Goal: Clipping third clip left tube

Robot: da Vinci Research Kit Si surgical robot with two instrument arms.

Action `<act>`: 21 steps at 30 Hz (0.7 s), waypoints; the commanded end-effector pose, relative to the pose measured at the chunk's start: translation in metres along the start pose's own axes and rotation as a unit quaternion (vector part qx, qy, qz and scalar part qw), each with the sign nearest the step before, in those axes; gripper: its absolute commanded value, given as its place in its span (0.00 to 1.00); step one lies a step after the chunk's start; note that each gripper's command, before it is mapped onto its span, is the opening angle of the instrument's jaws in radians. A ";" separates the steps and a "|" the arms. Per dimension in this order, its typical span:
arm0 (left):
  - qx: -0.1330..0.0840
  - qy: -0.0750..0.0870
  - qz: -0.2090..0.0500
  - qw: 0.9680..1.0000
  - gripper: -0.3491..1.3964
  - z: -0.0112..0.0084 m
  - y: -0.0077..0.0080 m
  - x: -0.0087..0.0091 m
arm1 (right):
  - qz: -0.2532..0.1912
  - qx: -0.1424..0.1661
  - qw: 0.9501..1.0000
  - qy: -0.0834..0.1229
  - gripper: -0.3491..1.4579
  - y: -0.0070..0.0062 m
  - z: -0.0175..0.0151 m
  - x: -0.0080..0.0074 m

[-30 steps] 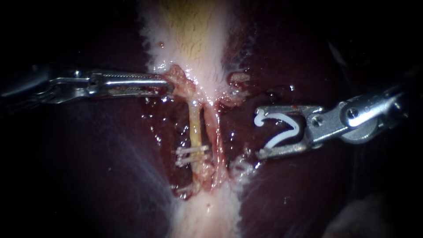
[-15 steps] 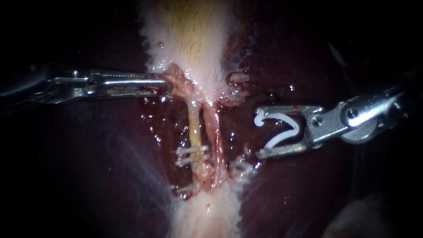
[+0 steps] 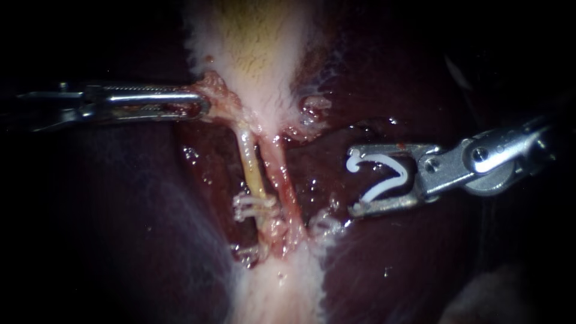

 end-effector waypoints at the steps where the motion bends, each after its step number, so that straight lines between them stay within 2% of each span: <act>1: -0.001 0.002 0.001 1.000 0.00 -0.0003 0.0002 0.0000 | 0.000 0.000 1.000 0.000 0.47 0.0000 -0.0001 0.0000; 7: -0.001 0.002 0.000 1.000 0.00 -0.0012 0.0005 0.0001 | 0.000 0.000 1.000 0.000 0.47 0.0000 -0.0001 0.0000; 21: 0.003 0.004 0.000 1.000 0.00 -0.0015 0.0004 0.0000 | 0.000 0.000 1.000 0.000 0.47 -0.0002 0.0002 0.0004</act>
